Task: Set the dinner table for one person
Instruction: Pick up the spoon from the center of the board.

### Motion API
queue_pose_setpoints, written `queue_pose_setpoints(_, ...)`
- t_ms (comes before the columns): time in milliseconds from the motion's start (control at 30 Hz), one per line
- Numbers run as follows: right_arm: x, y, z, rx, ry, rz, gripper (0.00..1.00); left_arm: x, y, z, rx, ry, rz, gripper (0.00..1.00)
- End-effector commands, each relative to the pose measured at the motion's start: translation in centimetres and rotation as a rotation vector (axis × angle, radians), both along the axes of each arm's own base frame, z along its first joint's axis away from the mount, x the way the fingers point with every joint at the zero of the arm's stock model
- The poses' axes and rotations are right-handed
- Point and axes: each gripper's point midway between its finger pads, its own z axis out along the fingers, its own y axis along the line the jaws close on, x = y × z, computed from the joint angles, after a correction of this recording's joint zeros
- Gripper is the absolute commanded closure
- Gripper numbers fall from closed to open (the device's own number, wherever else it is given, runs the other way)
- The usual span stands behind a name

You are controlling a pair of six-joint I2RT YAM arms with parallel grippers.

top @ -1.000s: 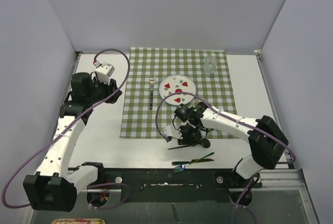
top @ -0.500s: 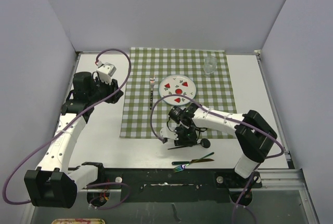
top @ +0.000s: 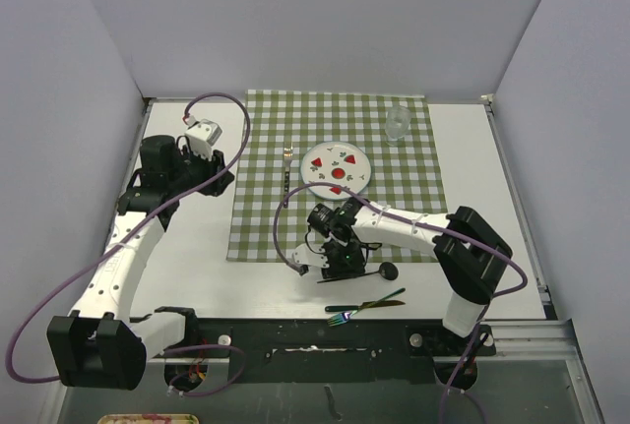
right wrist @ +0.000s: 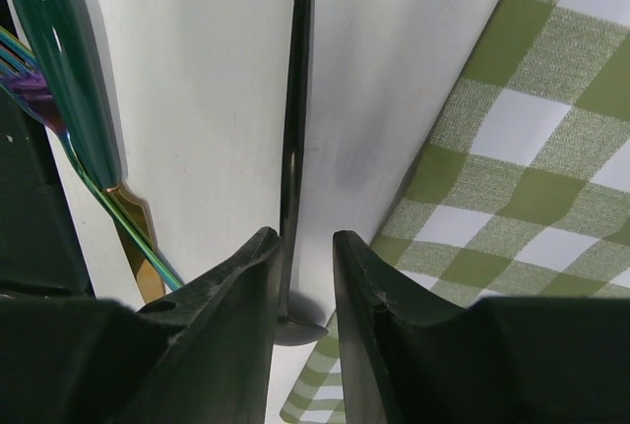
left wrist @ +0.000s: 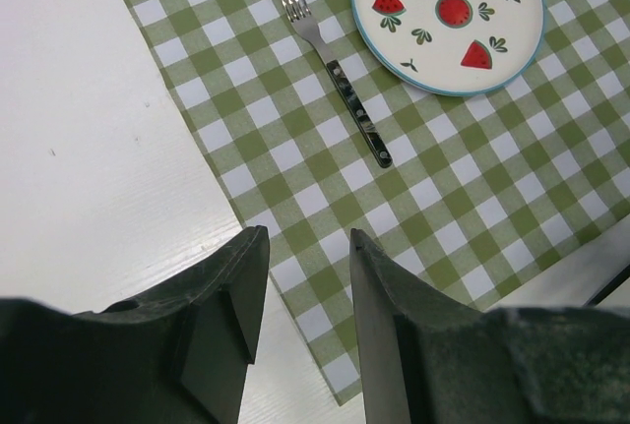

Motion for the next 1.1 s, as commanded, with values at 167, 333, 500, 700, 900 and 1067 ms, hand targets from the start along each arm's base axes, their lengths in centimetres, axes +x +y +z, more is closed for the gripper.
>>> queue_pose_setpoints(167,-0.5,1.6,0.5,-0.014,-0.015,0.028,0.71,1.1,-0.3,1.5,0.006,-0.081,-0.032,0.63)
queue_pose_setpoints(333,-0.9,1.9,0.3,-0.036,-0.018,0.047,0.71,0.9,-0.1,1.5,0.017,-0.084,-0.034,0.63)
queue_pose_setpoints(500,-0.9,2.5,0.3,-0.036,-0.023,0.056,0.71,0.8,0.0,1.6,0.027,-0.088,-0.036,0.63)
queue_pose_setpoints(700,-0.7,2.8,0.1,-0.046,-0.027,0.068,0.72,0.5,0.1,1.5,0.039,-0.09,-0.041,0.63)
queue_pose_setpoints(900,-0.6,3.0,-0.1,-0.058,-0.021,0.07,0.72,0.3,0.0,1.5,0.042,-0.091,-0.049,0.63)
queue_pose_setpoints(1067,-0.6,3.4,-0.2,-0.062,-0.021,0.078,0.72,0.2,0.1,1.4,0.048,-0.094,-0.054,0.63)
